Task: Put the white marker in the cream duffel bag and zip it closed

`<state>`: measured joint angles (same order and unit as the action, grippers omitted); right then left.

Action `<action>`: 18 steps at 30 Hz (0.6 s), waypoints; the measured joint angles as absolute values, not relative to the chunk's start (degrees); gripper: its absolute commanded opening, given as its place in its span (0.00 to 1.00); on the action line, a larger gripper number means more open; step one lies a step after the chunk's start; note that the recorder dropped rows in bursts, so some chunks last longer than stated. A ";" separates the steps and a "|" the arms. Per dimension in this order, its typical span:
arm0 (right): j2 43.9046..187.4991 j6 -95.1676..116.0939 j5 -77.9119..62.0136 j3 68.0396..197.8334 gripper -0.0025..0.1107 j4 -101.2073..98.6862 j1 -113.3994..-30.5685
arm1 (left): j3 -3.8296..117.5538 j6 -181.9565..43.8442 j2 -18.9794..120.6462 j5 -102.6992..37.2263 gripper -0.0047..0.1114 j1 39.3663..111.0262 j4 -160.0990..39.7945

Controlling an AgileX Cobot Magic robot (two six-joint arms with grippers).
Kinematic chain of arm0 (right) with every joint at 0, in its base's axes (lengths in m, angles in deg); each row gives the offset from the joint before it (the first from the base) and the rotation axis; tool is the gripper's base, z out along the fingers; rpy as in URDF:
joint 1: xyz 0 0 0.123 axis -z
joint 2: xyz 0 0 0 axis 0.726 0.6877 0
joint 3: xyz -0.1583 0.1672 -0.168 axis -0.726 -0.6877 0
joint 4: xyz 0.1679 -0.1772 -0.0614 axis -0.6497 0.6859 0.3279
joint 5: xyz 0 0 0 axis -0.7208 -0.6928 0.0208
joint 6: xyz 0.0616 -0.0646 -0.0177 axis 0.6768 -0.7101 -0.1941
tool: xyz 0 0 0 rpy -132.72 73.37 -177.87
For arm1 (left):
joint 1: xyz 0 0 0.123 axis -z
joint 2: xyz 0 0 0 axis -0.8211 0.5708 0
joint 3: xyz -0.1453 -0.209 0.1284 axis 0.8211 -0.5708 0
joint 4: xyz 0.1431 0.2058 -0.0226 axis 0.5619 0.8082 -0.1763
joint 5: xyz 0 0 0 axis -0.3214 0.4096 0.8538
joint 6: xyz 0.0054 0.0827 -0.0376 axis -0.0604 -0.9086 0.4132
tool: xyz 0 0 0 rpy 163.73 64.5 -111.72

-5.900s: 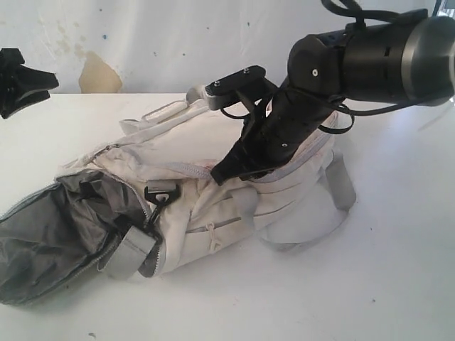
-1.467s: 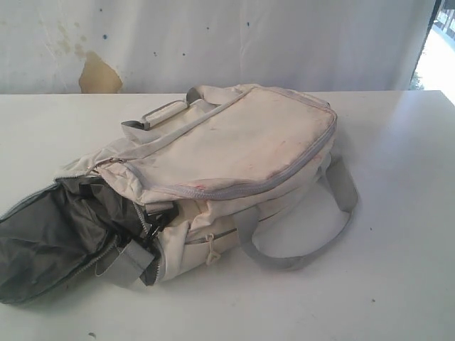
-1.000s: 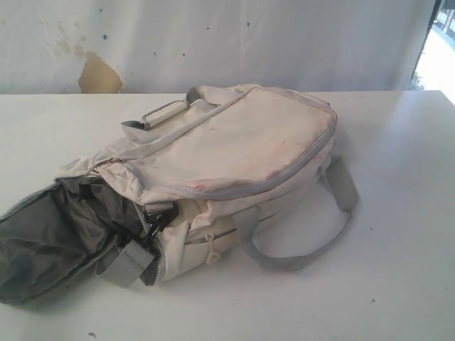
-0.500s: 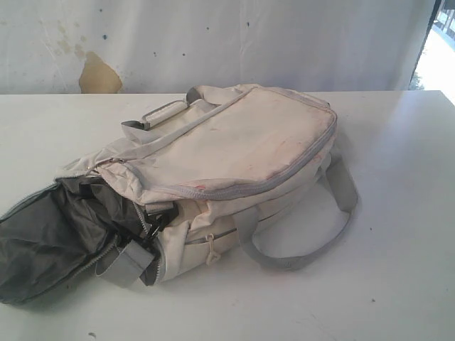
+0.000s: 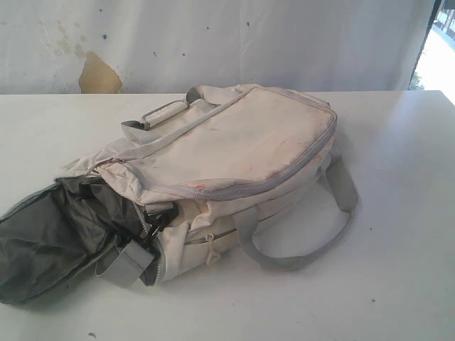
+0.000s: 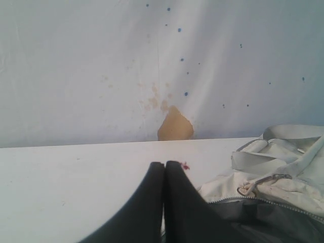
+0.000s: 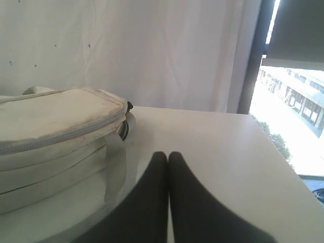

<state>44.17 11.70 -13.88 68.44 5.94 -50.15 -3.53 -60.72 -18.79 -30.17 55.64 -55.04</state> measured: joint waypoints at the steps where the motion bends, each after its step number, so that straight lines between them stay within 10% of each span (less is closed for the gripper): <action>1: 44.17 11.99 -13.88 68.44 0.02 5.94 -50.15 | -3.53 -60.72 -18.79 -30.17 0.04 55.64 -55.04; 18: 44.17 13.95 -13.88 68.44 0.02 5.02 -45.31 | -3.53 -60.72 -18.79 -30.17 0.04 55.64 -55.04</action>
<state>44.17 13.95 -13.88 68.44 5.02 -45.31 -3.53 -60.72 -18.79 -30.17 55.64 -55.04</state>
